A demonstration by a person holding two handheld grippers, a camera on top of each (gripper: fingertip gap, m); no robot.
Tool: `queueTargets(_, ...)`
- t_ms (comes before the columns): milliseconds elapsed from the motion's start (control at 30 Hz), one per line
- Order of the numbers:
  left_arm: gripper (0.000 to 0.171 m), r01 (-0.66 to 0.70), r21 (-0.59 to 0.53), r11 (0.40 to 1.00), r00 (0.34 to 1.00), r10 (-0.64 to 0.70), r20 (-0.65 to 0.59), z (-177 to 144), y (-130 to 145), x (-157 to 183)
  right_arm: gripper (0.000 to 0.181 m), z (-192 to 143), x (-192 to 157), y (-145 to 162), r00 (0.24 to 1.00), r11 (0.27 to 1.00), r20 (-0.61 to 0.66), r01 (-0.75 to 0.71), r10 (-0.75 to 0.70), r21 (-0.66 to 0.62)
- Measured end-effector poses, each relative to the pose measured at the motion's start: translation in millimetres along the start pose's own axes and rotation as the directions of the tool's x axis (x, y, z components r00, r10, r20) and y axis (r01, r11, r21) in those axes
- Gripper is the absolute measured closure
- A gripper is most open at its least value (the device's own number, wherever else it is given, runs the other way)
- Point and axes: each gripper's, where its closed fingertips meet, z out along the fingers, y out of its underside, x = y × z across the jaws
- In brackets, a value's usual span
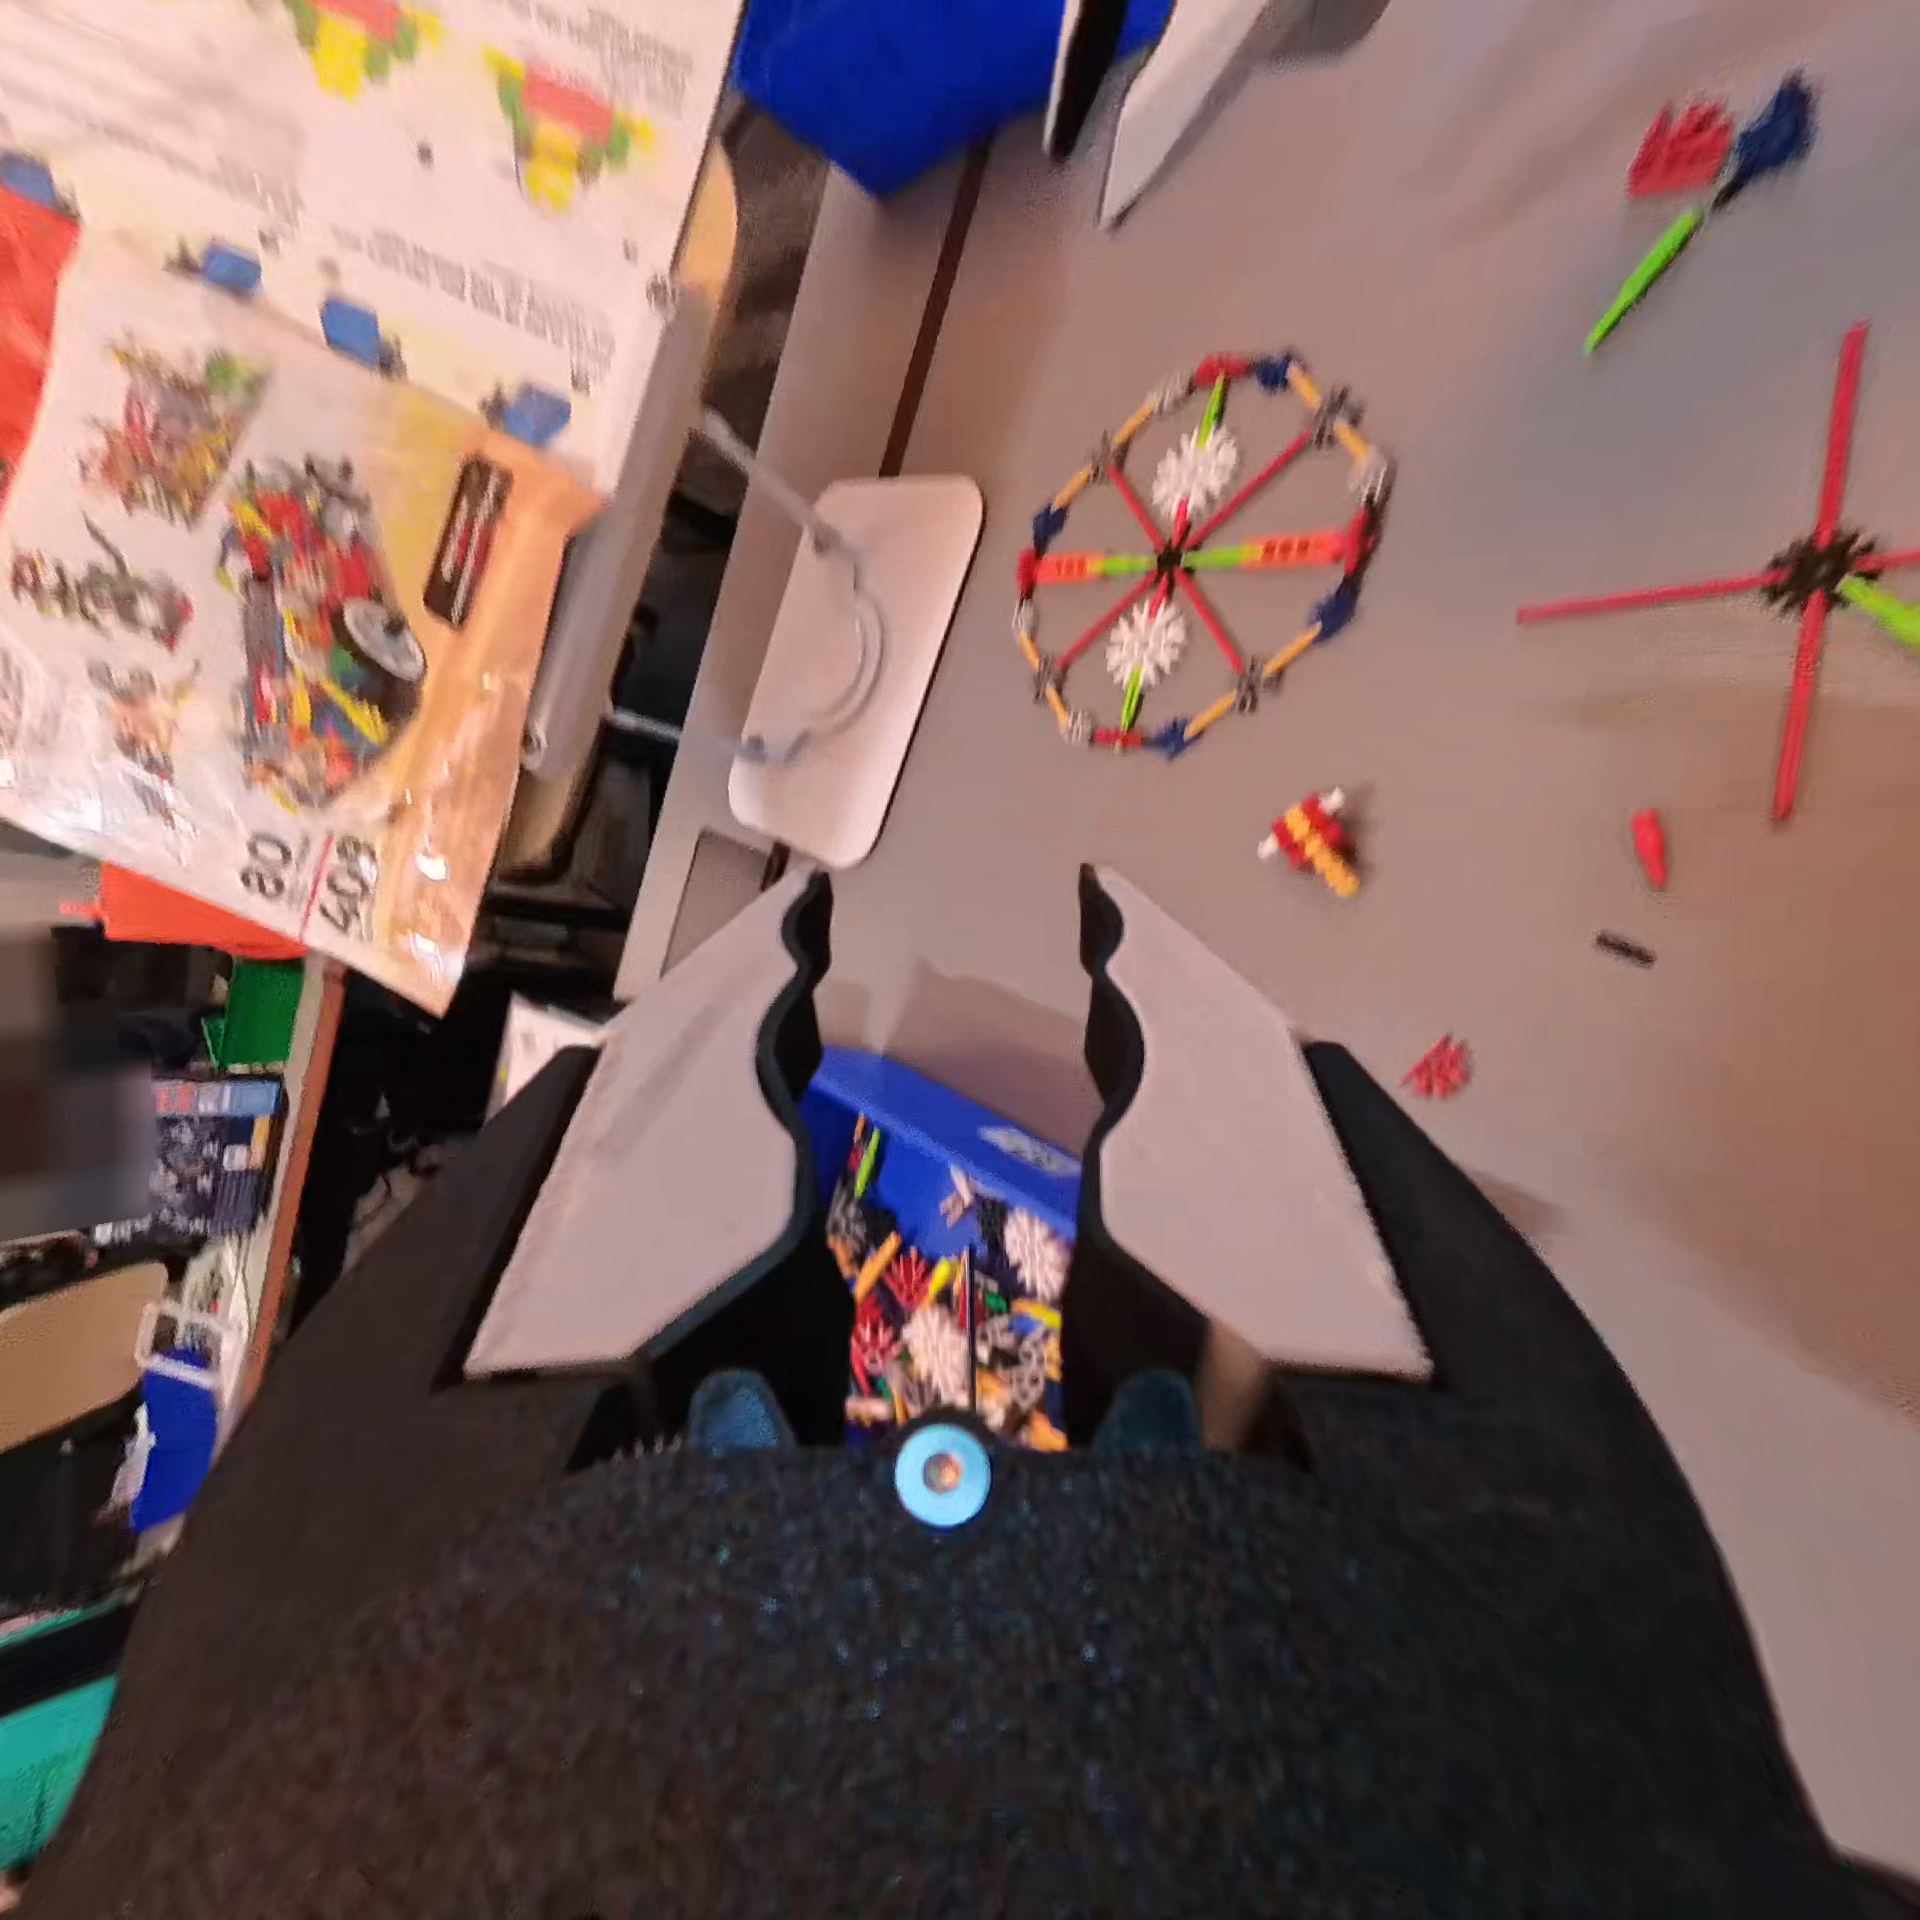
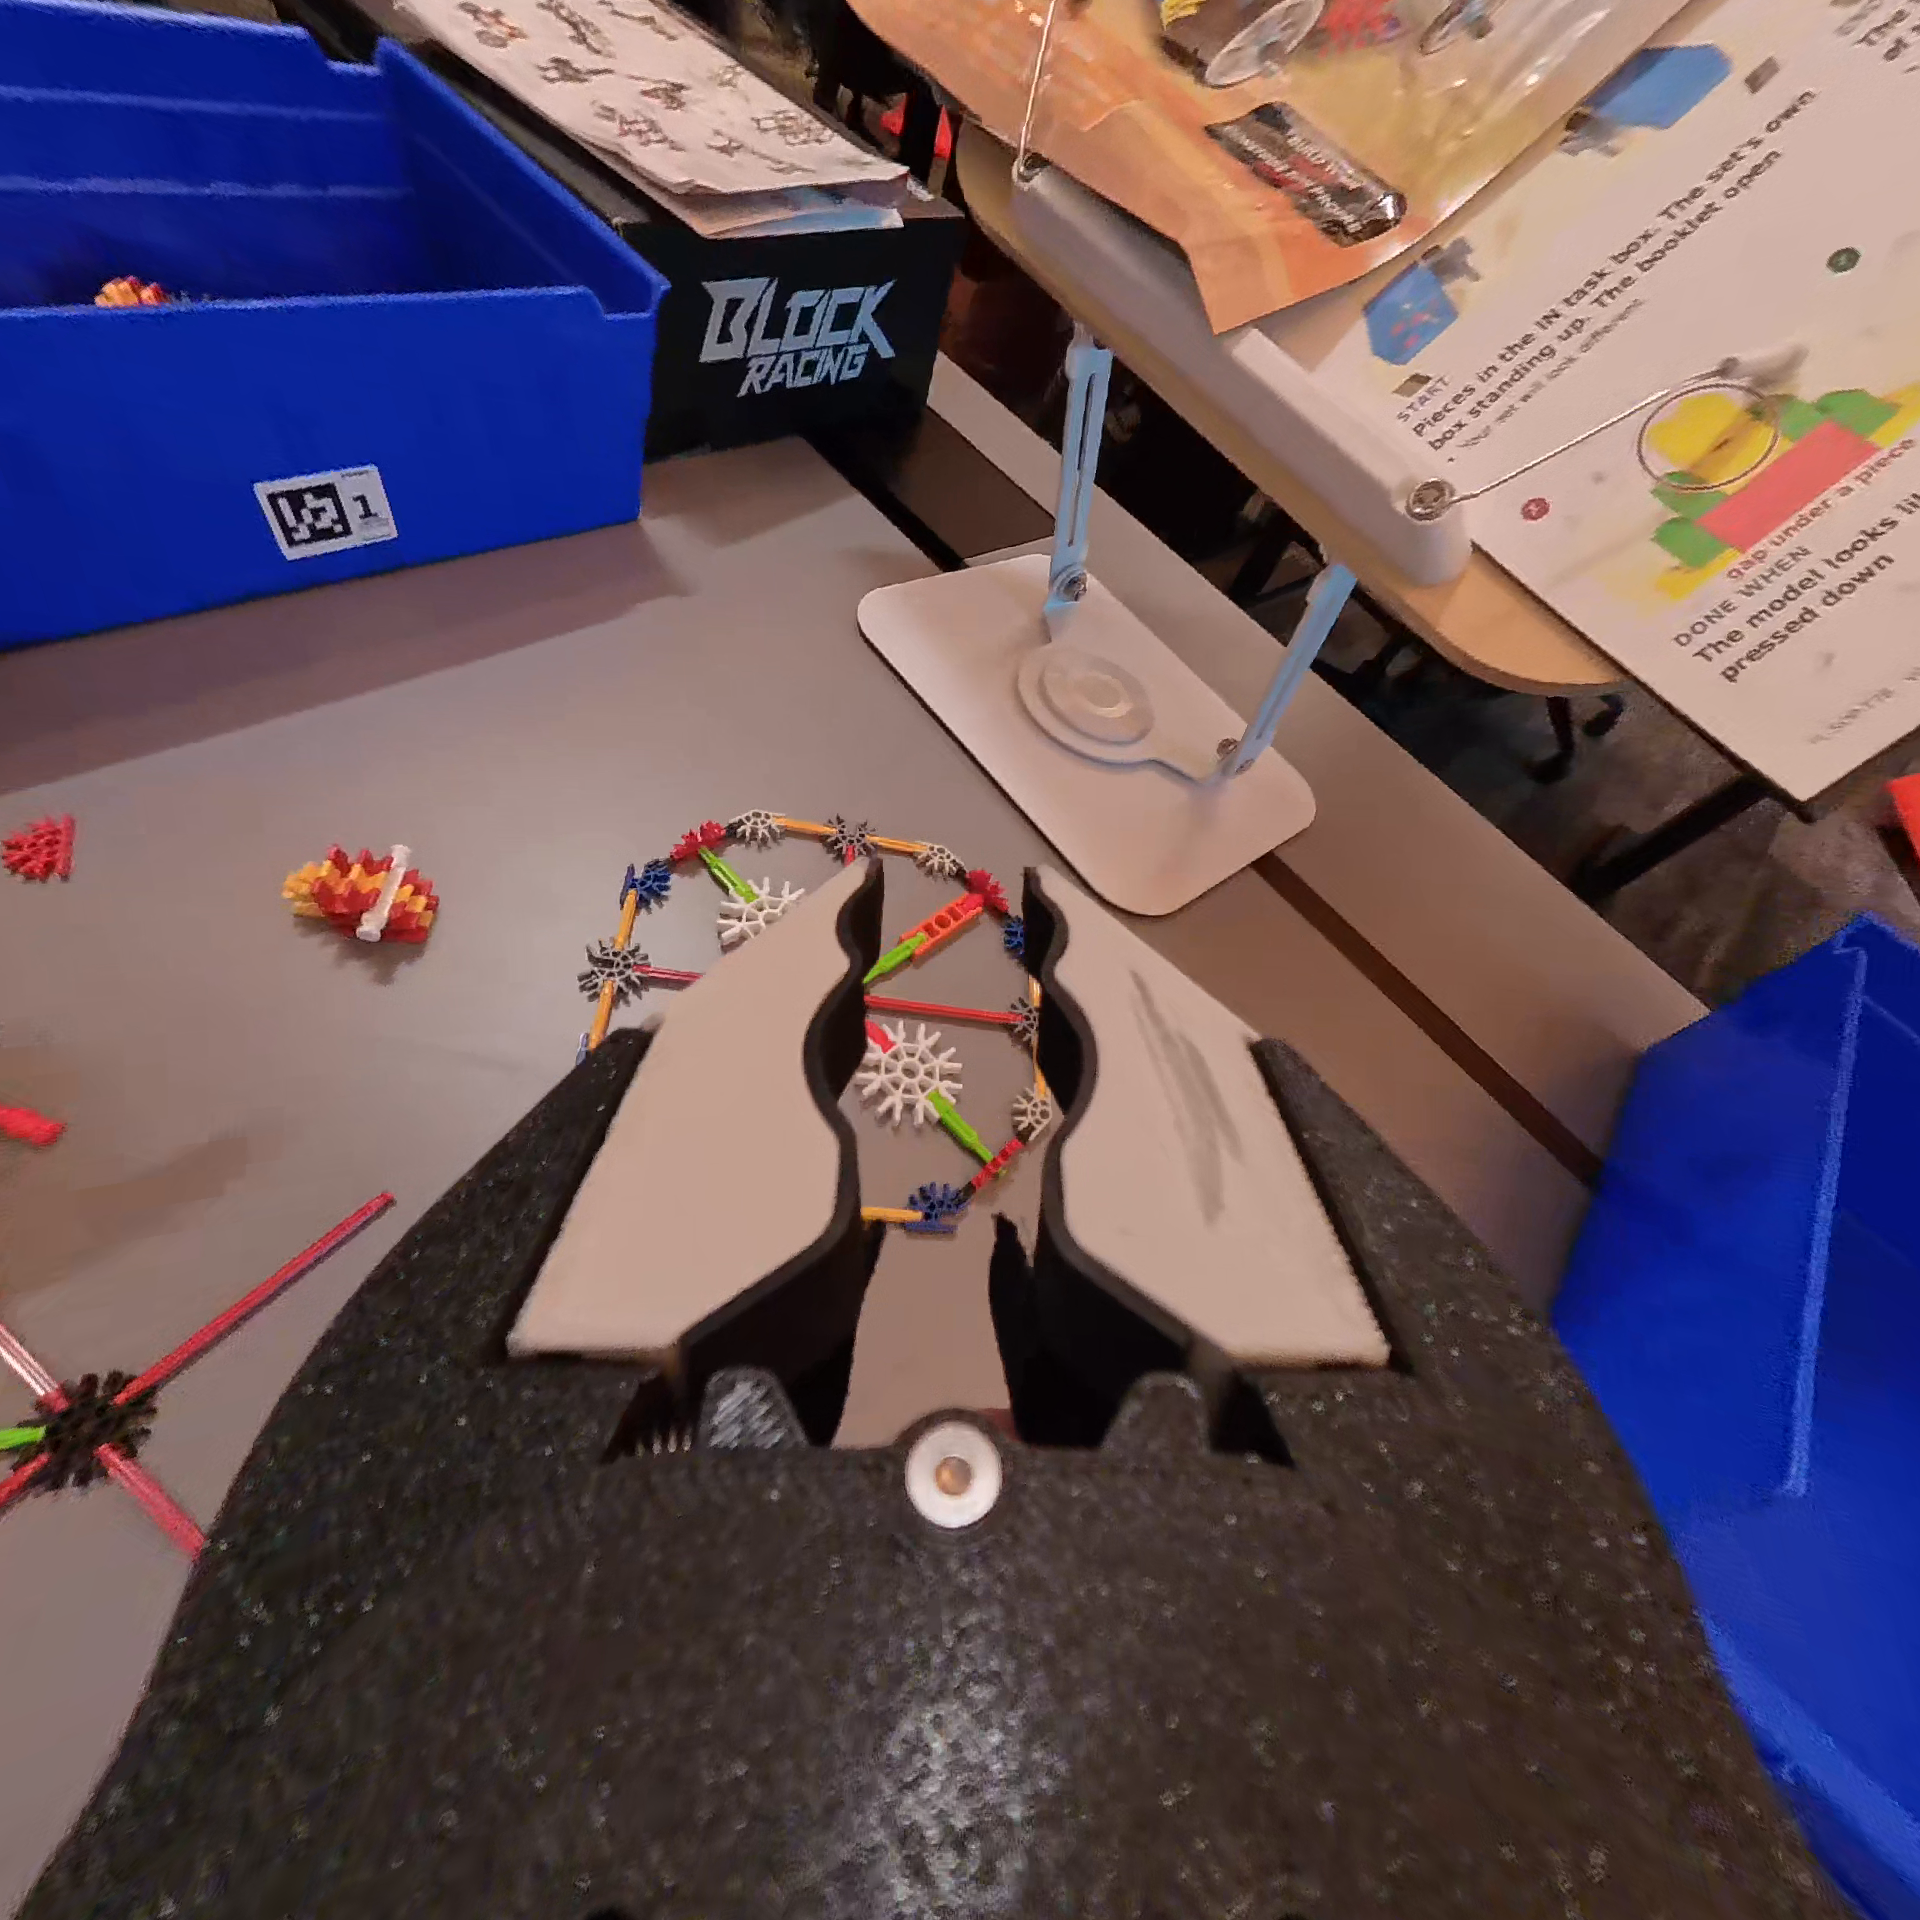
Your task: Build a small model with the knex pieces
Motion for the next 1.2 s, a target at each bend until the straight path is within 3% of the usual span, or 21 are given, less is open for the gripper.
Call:
queueTargets(233, 0.131, 0.103, -0.161, 0.982, 0.995, -0.102, 0.018, -37, 98, -35, 0.155, 7, -14, 12, 0.999, 0.999, 0.043, 0.025, -0.024, -0.039)
queueTargets(333, 0.134, 0.147, -0.217, 0.965, 0.987, -0.156, -0.028, -45, 135, -39, 0.155, 11, -20, 21, 0.997, 0.997, 0.065, 0.041, -0.037, -0.063)
queueTargets(533, 0.135, 0.129, -0.389, 0.912, 0.954, -0.221, -0.202, -34, 196, -13, 0.156, 18, -27, 28, 0.996, 0.996, 0.086, 0.039, -0.032, -0.08)
queueTargets(767, 0.133, 0.058, -0.461, 0.886, 0.913, -0.234, -0.335, -6, 225, 8, 0.156, 23, -29, 36, 0.994, 0.994, 0.098, 0.049, -0.04, -0.1)
queueTargets(1200, 0.132, 0.035, -0.541, 0.84, 0.885, -0.278, -0.375, 25, 255, 15, 0.156, 31, -34, 44, 0.993, 0.992, 0.114, 0.055, -0.043, -0.11)
